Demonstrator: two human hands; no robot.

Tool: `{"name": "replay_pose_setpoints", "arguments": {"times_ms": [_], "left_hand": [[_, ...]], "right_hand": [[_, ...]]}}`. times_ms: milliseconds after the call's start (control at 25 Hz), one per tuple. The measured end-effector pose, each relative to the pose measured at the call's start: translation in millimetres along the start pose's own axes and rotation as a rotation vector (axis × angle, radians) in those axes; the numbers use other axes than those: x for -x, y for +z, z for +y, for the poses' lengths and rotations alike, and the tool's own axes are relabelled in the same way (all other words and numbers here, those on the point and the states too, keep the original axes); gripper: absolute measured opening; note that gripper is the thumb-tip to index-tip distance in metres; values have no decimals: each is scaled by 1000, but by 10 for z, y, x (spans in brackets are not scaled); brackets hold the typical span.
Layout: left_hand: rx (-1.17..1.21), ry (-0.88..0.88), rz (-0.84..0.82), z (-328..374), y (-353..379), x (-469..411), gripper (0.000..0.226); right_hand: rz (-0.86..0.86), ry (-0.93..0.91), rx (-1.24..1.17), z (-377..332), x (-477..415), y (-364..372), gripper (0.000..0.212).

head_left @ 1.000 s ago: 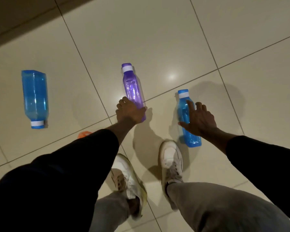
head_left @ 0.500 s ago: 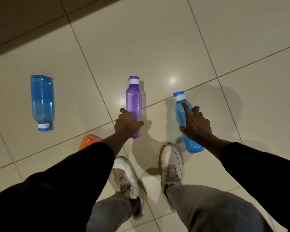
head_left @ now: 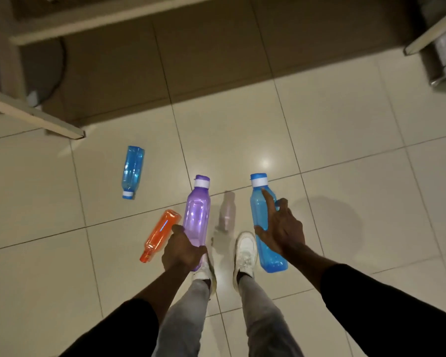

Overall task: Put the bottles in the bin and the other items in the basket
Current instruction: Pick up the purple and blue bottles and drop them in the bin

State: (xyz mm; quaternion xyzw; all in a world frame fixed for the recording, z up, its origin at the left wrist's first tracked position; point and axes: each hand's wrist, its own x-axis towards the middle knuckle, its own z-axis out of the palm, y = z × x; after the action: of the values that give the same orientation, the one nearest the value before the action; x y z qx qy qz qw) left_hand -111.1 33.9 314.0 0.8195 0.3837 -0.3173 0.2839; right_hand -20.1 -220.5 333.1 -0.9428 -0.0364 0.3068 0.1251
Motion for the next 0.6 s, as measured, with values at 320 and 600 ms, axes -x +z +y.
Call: {"name": "replay_pose_setpoints", "arguments": {"times_ms": [320,600], "left_hand": [[181,-46,24,83,-979,1217,89],[269,-102,145,-243,-1324,1886,90]], "right_hand": [[-23,-83,53,-533,1043,-930,95],[-58,-217,81,-869,1520,-1329,98]]}}
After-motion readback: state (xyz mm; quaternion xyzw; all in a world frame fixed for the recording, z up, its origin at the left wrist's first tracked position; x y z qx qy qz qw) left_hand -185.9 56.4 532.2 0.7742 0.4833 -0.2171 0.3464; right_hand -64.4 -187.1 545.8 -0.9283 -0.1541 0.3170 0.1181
